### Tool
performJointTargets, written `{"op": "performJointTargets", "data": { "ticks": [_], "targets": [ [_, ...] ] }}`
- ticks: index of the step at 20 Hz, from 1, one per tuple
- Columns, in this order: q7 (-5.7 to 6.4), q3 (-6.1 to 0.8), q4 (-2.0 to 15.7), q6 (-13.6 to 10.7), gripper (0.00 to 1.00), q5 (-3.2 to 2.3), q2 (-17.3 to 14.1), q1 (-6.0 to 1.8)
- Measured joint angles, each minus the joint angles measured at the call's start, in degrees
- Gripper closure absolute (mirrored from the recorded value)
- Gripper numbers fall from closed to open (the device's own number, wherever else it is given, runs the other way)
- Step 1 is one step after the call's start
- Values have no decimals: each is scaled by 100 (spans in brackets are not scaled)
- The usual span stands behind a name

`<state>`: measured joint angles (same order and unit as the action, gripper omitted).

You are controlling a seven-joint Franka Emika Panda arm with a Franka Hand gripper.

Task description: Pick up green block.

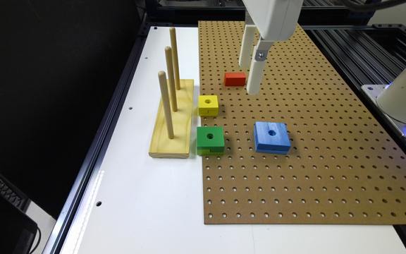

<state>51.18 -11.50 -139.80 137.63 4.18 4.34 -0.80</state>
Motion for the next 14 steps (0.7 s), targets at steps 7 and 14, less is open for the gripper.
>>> {"op": "performJointTargets", "data": {
  "ticks": [7, 14],
  "targets": [
    [51, -45, 82, 0, 0, 0, -55, 0],
    [53, -51, 216, 277, 0, -12, -500, 0]
  ]
}}
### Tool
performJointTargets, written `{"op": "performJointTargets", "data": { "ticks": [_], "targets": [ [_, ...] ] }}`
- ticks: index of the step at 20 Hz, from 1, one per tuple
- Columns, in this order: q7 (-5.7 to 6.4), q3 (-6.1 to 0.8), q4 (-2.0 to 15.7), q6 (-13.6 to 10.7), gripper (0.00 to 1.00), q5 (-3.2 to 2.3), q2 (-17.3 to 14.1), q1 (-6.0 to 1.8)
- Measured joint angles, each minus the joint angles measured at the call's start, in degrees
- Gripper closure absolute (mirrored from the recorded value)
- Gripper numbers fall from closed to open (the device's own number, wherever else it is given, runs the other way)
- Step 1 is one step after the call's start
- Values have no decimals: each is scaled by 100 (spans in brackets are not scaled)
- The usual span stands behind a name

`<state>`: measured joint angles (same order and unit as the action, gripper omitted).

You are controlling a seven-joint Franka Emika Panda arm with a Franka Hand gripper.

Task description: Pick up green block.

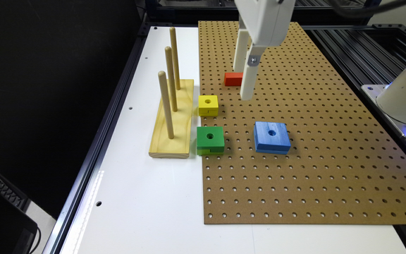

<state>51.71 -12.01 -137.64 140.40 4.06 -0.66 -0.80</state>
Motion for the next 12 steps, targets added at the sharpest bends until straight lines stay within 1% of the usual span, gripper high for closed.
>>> {"op": "performJointTargets", "data": {
  "ticks": [1, 3, 5, 9, 12],
  "targets": [
    [0, 0, 8, 89, 0, -2, -95, 0],
    [0, 0, 48, 179, 0, -4, -225, 0],
    [0, 0, 96, 184, 0, -4, -274, 0],
    [0, 0, 102, 189, 0, -5, -319, 0],
    [0, 0, 102, 284, 0, -9, -461, 0]
  ]
}}
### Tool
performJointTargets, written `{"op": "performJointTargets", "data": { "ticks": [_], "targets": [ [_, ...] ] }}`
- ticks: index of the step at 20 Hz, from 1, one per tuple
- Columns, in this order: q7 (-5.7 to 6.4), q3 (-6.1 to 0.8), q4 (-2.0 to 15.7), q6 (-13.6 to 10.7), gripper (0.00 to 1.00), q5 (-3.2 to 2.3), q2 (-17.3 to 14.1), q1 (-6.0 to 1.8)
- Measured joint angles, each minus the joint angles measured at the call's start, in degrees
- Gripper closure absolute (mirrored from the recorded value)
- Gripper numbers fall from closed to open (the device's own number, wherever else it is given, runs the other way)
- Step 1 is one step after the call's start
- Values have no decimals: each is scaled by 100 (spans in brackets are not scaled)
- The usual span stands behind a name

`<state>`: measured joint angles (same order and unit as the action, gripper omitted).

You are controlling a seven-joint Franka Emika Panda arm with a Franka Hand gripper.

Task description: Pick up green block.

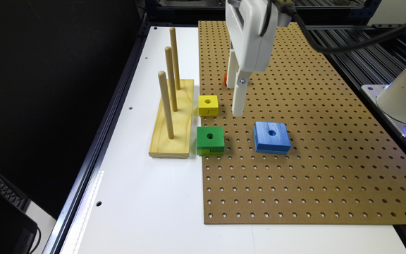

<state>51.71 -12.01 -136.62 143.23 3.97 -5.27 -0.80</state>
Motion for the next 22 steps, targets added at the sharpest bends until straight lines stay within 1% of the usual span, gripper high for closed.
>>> {"op": "performJointTargets", "data": {
  "ticks": [3, 7, 12, 19, 22],
  "targets": [
    [0, 0, 1, 125, 0, -2, -127, 0],
    [0, 0, 1, 162, 0, -2, -188, 0],
    [0, 0, 15, 377, 0, -6, -385, 3],
    [0, -1, 341, 387, 0, -8, -643, 23],
    [0, -1, 400, 387, 0, -12, -704, 23]
  ]
}}
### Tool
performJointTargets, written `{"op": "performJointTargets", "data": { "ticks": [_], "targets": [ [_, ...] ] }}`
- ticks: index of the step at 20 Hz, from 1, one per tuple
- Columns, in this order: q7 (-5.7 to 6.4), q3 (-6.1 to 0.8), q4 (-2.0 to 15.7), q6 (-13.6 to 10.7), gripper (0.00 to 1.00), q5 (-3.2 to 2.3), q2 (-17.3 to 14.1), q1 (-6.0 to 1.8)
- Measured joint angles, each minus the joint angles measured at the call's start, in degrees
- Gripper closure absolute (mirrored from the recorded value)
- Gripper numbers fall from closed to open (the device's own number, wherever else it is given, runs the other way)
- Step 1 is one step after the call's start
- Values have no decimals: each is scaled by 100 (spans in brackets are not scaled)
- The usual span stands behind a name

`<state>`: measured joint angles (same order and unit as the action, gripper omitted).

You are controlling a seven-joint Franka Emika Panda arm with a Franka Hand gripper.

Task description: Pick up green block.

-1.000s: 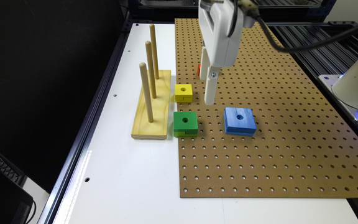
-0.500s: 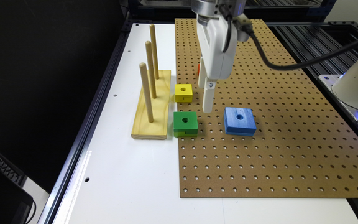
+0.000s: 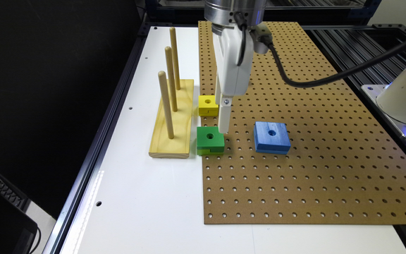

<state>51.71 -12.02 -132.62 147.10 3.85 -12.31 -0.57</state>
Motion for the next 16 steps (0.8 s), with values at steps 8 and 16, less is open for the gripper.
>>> {"op": "performJointTargets", "data": {
  "ticks": [8, 16],
  "targets": [
    [0, 3, 15, 295, 0, -48, -394, -1],
    [0, 7, 36, 458, 0, -73, -555, 0]
  ]
}}
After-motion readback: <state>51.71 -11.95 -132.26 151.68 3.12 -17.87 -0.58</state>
